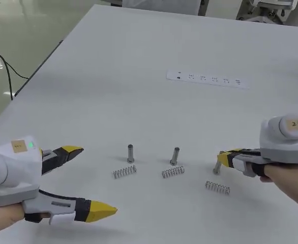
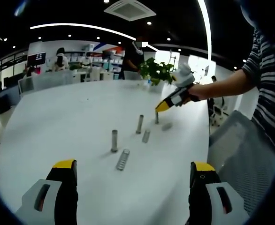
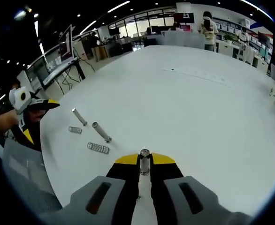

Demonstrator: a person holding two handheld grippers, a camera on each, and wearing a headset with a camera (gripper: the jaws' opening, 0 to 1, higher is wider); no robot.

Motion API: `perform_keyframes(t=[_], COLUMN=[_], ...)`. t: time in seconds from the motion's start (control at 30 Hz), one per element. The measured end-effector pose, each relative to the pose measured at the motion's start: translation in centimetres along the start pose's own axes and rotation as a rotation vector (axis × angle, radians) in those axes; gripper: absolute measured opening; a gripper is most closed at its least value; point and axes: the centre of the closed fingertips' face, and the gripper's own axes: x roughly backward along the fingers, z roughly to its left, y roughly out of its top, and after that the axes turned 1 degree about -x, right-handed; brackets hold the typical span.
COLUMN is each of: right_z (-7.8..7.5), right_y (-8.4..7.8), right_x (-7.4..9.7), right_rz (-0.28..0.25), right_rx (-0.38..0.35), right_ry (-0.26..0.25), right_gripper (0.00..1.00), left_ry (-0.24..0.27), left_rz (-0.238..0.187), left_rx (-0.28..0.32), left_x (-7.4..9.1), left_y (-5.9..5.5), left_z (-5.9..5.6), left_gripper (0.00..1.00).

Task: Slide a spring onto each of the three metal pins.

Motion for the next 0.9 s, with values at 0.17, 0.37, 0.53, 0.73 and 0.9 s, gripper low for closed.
perform_keyframes(t=[0.17,0.37,0.53,0.73,0.9], right_z=[0.04,0.21,0.52,0.29,0.41], right_y=[-0.15,-0.4,-0.55,-0.59,-0.66], right_x=[0.11,0.29,0.42,0.39,0.42], right_rz=[-0.004,-0.012,-0.016,-0.015,-0.013], right_rx=[0.011,0.026,0.054,0.081,0.098], right_ry=[0.003,0.007,0.01,0.01,0.012], right_gripper=[0.05,0.05,0.05,0.05,0.05], left_ry=[-0.002,-0.005,-0.003,-0.003,-0.004], left_rz=[-0.001,0.002,-0.001,0.0,0.001], left_rx=[0.0,0.001,0.004,0.006,0.004], left_x=[-0.1,-0.14,-0.1,-0.07,-0.12], left_y=[0.01,-0.16,-0.2,-0.26,-0.33], left_z=[-0.03,-0.09,-0.07,-0.18,-0.24], left_gripper=[0.97,0.97,0.97,0.97,0.97])
